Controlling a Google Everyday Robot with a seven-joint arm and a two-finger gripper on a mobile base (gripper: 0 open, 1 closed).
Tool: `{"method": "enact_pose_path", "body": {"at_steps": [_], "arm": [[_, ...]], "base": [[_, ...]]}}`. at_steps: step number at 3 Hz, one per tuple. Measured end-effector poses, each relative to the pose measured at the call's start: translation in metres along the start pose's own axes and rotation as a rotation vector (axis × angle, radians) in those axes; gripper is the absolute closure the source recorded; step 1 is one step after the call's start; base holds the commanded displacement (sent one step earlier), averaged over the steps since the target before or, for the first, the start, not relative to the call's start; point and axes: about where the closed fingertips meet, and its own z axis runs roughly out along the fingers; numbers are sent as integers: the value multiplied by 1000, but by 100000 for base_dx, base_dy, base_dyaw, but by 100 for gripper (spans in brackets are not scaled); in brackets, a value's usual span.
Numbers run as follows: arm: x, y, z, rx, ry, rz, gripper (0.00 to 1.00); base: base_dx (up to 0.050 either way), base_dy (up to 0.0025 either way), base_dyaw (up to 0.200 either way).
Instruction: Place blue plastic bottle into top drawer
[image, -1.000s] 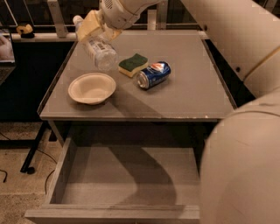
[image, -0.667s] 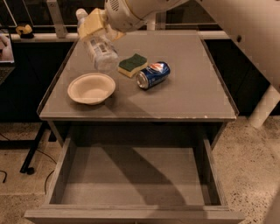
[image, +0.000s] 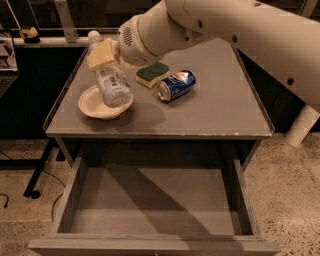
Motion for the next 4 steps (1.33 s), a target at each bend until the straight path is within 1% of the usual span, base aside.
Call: {"method": "enact_pose_path", "body": {"at_steps": [1,2,3,4], "arm": [[0,0,0,0,1,0,100],[2,4,5,-6,24,-7,100],[18,11,-4,-5,8,31,100],[49,16,-20,20,-35,94,100]], "base": [[0,0,0],[0,0,0],[0,0,0],[0,0,0]]}}
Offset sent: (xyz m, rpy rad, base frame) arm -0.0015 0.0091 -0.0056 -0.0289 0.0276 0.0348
